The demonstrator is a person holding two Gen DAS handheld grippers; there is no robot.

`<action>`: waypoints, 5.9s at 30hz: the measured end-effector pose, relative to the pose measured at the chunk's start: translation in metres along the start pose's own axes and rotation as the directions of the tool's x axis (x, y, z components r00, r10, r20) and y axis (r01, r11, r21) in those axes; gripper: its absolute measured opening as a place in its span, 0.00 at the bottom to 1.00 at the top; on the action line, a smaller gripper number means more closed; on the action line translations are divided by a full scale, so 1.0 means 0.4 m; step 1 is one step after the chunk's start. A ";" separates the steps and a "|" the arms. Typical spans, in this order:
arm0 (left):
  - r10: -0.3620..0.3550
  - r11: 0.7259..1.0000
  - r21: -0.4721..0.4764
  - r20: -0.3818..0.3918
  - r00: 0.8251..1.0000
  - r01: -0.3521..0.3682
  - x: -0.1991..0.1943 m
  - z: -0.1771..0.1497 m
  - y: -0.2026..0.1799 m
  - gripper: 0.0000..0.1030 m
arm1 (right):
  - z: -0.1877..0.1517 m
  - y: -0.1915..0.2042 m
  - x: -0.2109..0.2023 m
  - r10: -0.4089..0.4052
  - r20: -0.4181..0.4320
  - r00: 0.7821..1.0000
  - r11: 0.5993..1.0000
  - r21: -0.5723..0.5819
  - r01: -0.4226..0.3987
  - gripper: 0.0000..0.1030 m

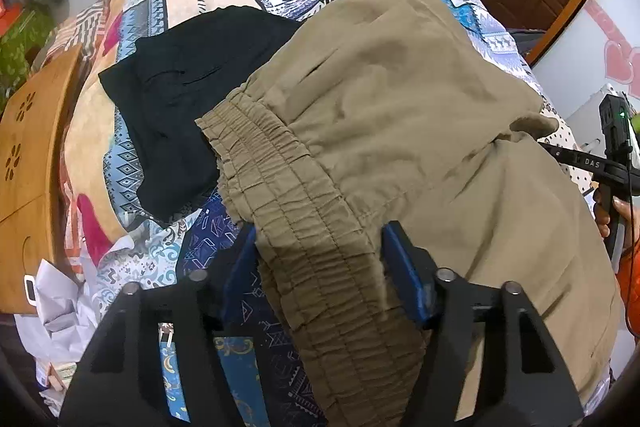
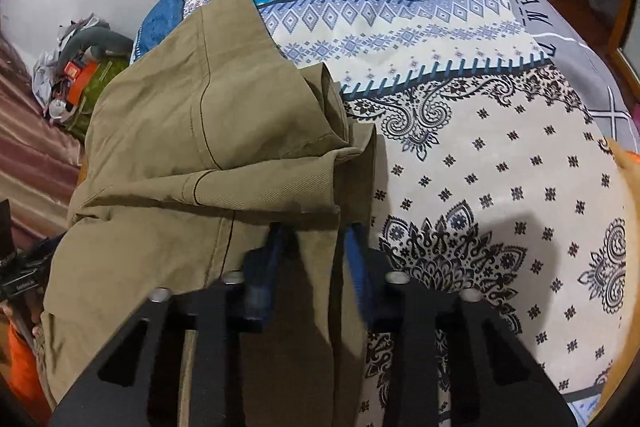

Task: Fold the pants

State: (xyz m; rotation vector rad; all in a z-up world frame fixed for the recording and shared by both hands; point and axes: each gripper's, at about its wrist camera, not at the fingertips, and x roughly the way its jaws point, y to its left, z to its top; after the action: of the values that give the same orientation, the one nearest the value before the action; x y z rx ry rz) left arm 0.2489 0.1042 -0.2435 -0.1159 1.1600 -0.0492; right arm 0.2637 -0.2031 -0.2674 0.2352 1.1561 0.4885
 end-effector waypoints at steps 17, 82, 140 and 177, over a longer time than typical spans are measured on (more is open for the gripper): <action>0.116 0.990 0.069 0.058 0.992 -0.120 0.012 0.011 0.019 0.62 | -0.040 0.043 -0.013 -0.135 0.034 0.990 0.983 -0.118 0.138 0.07; 0.221 0.970 -0.117 0.080 0.972 -0.211 0.020 0.183 0.191 0.83 | 0.224 0.161 -0.088 -0.128 0.231 0.964 0.948 -0.256 0.188 0.47; 0.110 0.993 -0.007 0.415 0.903 -0.118 -0.287 0.071 0.011 0.45 | 0.124 0.293 -0.375 0.046 0.507 0.861 0.941 -0.311 0.133 0.11; 0.158 0.972 0.108 0.356 0.921 -0.209 -0.339 -0.225 -0.072 0.82 | -0.310 0.201 -0.423 -0.100 0.356 0.929 0.982 -0.116 0.150 0.23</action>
State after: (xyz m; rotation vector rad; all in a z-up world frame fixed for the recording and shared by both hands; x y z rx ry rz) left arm 0.1131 0.0829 -0.1521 0.1113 0.8076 0.0525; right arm 0.0770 -0.2235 -0.1439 0.1172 0.7788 0.3945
